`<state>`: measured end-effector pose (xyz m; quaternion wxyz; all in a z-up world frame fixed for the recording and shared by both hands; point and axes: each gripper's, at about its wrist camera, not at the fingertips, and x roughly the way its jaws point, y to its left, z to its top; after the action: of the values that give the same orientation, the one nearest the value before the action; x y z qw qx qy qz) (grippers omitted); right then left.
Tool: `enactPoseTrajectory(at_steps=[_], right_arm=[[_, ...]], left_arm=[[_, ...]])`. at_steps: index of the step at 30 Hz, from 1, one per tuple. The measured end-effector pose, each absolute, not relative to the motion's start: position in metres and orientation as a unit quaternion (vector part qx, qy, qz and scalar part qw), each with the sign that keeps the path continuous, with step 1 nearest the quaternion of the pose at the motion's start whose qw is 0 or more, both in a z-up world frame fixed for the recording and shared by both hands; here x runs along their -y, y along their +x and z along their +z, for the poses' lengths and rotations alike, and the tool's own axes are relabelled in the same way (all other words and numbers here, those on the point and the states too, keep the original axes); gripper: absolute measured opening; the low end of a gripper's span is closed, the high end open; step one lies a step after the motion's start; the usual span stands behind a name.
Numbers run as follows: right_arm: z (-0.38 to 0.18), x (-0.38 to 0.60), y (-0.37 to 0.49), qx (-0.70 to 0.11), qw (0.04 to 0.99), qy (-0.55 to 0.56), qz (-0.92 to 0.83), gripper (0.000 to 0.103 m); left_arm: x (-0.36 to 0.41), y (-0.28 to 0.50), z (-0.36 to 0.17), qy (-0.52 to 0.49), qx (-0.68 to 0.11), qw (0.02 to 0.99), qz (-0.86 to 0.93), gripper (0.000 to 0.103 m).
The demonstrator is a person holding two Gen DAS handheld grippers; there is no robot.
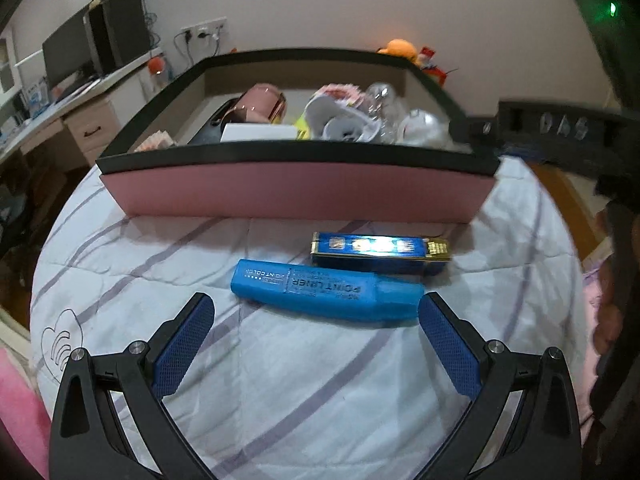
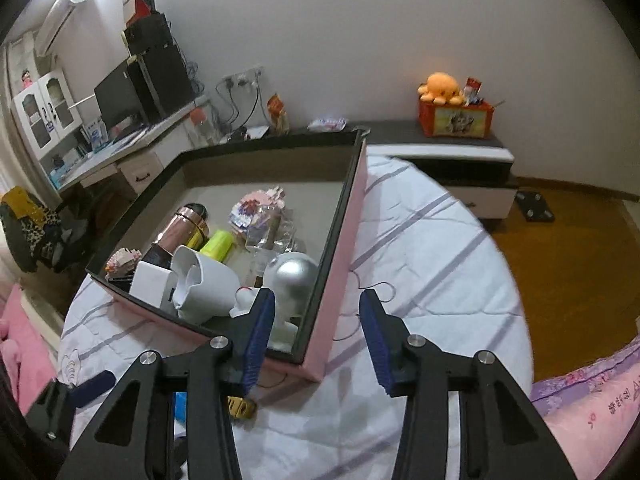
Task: Organize rigid objects
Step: 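Move left tool over the blue highlighter while right tool reaches the box wall, then lower the left tool and close it on the blue highlighter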
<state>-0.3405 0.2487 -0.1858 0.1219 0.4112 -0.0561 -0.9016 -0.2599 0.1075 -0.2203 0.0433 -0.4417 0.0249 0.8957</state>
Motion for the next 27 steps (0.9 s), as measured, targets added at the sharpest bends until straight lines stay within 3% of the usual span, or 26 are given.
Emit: enactPoseTrajectory(at_steps=[5,20,27], right_arm=[[-0.189,-0.246,-0.355,0.056,0.120,0.429,-0.894,0.045],[-0.194,-0.244,-0.360,0.060,0.132,0.440,-0.886,0.042],[-0.195,-0.242,-0.360,0.058,0.133,0.442,-0.885,0.042]], left_arm=[[-0.113,-0.268,-0.229,-0.454,-0.050,0.033,0.889,0.103],[-0.055,-0.284,-0.234,-0.464,0.007,-0.048,0.884,0.103],[-0.078,-0.278,-0.229,-0.466,-0.008,0.000,0.885,0.103]])
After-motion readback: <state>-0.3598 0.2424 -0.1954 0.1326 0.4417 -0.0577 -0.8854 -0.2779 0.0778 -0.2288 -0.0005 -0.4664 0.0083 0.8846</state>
